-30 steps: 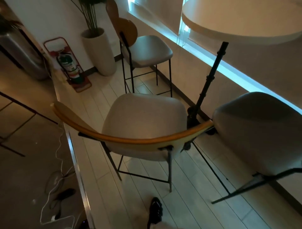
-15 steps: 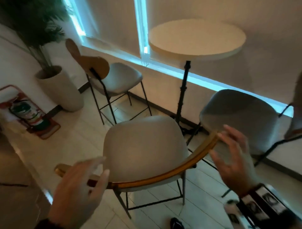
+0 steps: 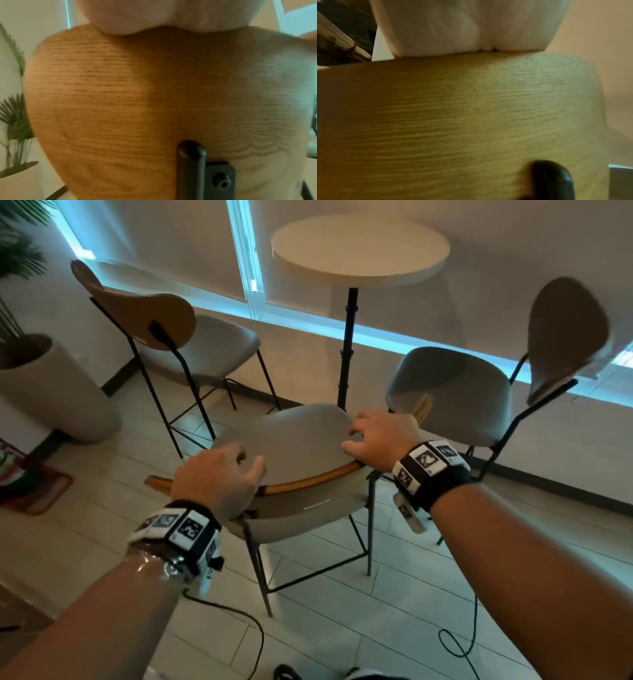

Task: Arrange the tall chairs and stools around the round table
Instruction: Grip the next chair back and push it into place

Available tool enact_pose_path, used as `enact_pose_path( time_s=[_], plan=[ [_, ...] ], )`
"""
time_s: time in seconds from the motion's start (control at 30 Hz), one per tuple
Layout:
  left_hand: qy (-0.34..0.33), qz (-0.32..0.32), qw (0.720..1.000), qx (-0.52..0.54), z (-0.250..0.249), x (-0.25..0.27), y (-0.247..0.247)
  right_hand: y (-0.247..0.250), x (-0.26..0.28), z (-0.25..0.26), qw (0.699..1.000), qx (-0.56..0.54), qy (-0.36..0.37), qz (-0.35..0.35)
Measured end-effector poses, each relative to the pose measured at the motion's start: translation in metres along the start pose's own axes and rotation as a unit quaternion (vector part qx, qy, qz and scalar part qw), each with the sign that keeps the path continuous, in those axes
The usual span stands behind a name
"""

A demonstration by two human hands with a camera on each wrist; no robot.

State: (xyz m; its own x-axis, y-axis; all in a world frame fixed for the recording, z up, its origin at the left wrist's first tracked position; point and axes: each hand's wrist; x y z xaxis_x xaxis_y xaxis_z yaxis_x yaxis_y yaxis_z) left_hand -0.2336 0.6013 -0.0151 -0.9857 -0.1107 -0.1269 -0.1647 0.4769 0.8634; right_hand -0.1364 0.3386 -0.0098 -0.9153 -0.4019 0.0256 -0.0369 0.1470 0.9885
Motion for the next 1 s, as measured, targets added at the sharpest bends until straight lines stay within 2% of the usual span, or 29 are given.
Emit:
enact_pose_path(
  time_s=[0.27,0.47,0.6,0.83,1.0],
  plan=[
    [-0.008,0.021,1.000,-0.011,0.033,-0.021,0.019,0.007,-0.008,0.037,0.998,0.001,-0.027,0.049],
    [-0.038,0.033,0.999,-0.004,0.060,-0.038,0.035,0.015,-0.016,0.067,0.997,-0.011,-0.057,0.045],
    [-0.062,0.044,0.997,-0.003,0.098,-0.066,0.053,0.020,-0.033,0.104,0.994,-0.015,-0.105,0.033],
    [-0.132,0.090,0.987,-0.004,0.174,-0.121,0.081,0.034,-0.061,0.178,0.980,-0.025,-0.185,0.071],
    [-0.158,0.135,0.978,-0.013,0.211,-0.133,0.099,0.044,-0.059,0.229,0.968,-0.039,-0.217,0.117]
  ],
)
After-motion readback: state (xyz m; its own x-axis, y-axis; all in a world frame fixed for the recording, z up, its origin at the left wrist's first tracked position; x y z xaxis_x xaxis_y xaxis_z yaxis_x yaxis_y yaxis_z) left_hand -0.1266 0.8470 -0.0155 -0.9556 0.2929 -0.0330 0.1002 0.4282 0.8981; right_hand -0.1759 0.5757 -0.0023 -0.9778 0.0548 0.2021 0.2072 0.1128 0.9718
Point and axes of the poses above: each hand's wrist, its own x-axis away from the middle knuckle, its own y-axis out of the back of the hand, z = x × y, and after that the axes turned 14 degrees about x, right-handed
